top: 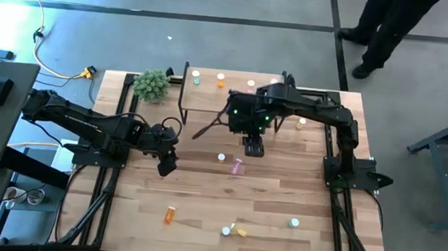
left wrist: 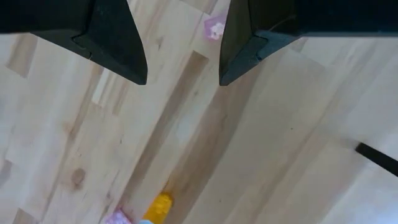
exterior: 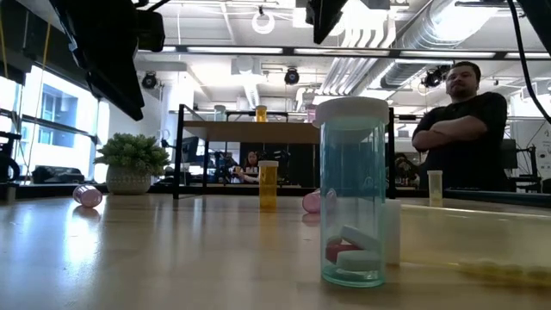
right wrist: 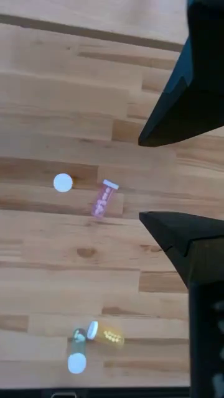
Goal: Pick and place medicine bottles onto shelf by color
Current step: Put the right blue pill bottle on the shelf aligned with the blue pill bottle
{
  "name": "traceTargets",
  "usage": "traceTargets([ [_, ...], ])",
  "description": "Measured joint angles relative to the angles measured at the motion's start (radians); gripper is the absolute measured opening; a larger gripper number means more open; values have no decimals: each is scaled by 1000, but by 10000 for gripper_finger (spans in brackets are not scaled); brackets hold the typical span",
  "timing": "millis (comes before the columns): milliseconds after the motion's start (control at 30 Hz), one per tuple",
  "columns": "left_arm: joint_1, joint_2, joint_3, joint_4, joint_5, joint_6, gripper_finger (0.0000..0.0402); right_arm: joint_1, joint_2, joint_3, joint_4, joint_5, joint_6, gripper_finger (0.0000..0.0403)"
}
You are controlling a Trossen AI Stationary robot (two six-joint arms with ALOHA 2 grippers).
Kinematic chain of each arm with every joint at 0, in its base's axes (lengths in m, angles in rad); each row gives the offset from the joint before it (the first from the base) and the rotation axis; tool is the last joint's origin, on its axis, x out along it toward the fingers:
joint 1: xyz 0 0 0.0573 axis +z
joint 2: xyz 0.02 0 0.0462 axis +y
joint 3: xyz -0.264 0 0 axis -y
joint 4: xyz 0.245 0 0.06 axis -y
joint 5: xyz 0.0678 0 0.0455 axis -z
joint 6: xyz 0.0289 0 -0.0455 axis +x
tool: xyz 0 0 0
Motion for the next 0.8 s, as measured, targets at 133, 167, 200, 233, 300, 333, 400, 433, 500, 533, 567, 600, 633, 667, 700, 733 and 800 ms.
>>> traceTargets([
  [133, 0, 0, 0, 0, 19, 0, 188, 30, 0, 0, 0, 40, 31, 172],
  [167, 0, 0, 0, 0, 21, 0, 188, 38, 0, 0, 0, 51, 42, 172],
  [200, 0, 0, 0, 0, 22, 0, 188, 45, 0, -3, 1, 59, 48, 172],
  [233, 0, 0, 0, 0, 22, 0, 188, 52, -2, -16, 4, 73, 55, 172],
  [300, 0, 0, 0, 0, 22, 0, 188, 62, -22, -88, 2, 96, 71, 172],
  [333, 0, 0, 0, 0, 22, 0, 188, 67, -37, -137, 2, 108, 87, 172],
  [400, 0, 0, 0, 0, 22, 0, 188, 78, -82, -255, 19, 128, 121, 172],
  [433, 0, 0, 0, 1, 22, 0, 188, 85, -109, -313, 42, 133, 137, 172],
  [500, 0, 0, 0, 0, 22, 0, 188, 102, -168, -430, 103, 133, 176, 172],
  [533, 0, 0, 0, 1, 22, 0, 188, 112, -201, -486, 136, 132, 202, 172],
  [567, 0, 0, 0, 1, 22, 0, 188, 122, -233, -540, 163, 131, 233, 172],
  [600, 0, 0, 0, 1, 22, 0, 188, 132, -268, -591, 194, 129, 264, 172],
  [633, 0, 0, 0, 3, 22, 0, 188, 144, -303, -641, 222, 128, 305, 172],
  [667, 0, 0, 0, 2, 22, 0, 188, 156, -338, -685, 245, 129, 343, 172],
  [700, 0, 0, 0, 3, 21, 0, 188, 171, -373, -732, 273, 130, 384, 172],
  [733, 0, 0, 0, 2, 21, 0, 188, 186, -406, -773, 295, 132, 430, 172],
  [800, 0, 0, 0, 3, 21, 0, 188, 223, -473, -853, 338, 133, 522, 172],
])
